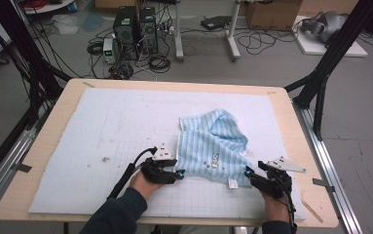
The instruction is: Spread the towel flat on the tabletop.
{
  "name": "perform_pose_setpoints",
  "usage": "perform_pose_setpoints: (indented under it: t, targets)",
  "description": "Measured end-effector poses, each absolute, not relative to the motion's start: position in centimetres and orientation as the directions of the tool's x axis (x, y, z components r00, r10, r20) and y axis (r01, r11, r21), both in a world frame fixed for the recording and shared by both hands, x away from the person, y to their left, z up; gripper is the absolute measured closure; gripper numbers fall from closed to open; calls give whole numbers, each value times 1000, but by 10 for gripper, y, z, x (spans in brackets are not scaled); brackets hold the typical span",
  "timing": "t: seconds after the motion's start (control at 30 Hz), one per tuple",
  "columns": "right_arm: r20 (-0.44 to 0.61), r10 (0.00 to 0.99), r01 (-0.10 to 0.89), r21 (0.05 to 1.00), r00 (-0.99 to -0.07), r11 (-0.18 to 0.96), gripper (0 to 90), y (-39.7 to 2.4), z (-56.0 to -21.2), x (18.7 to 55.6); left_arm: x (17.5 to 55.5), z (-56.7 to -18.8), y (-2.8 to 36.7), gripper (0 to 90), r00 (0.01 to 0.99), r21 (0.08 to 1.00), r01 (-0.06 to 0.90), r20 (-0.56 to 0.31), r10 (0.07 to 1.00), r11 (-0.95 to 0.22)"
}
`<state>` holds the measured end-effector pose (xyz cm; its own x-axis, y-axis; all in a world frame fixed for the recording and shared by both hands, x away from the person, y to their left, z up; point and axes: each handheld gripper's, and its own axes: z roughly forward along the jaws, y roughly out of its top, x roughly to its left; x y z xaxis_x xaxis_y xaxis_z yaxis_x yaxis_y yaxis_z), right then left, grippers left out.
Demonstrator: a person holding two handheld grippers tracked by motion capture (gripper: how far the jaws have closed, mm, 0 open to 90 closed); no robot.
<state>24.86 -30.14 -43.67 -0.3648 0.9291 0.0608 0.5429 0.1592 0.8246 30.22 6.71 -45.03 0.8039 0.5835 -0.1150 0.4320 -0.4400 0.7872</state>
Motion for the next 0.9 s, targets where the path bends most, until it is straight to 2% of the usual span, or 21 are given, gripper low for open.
perform_pose_setpoints:
  t: [0.1, 0.13, 0.43, 0.5, 0.9]
  targets:
    - [58, 929, 541, 825, -364, 160, 446, -302, -436, 248, 302, -449, 71, 808, 829, 780, 424, -131, 543, -460]
    - [61, 929, 541, 826, -365, 158, 446, -302, -436, 248, 300, -448, 72, 826, 833, 782, 417, -124, 539, -464]
    - [60, 921, 553, 814, -385, 178, 443, -294, -436, 246, 275, -449, 97, 845, 853, 784, 427, -183, 489, -450]
    - [56, 917, 549, 815, -395, 187, 442, -292, -436, 246, 269, -449, 103, 844, 842, 776, 456, -217, 494, -436]
    - [49, 900, 545, 810, -432, 218, 441, -271, -434, 251, 232, -449, 128, 846, 866, 758, 456, -259, 428, -466]
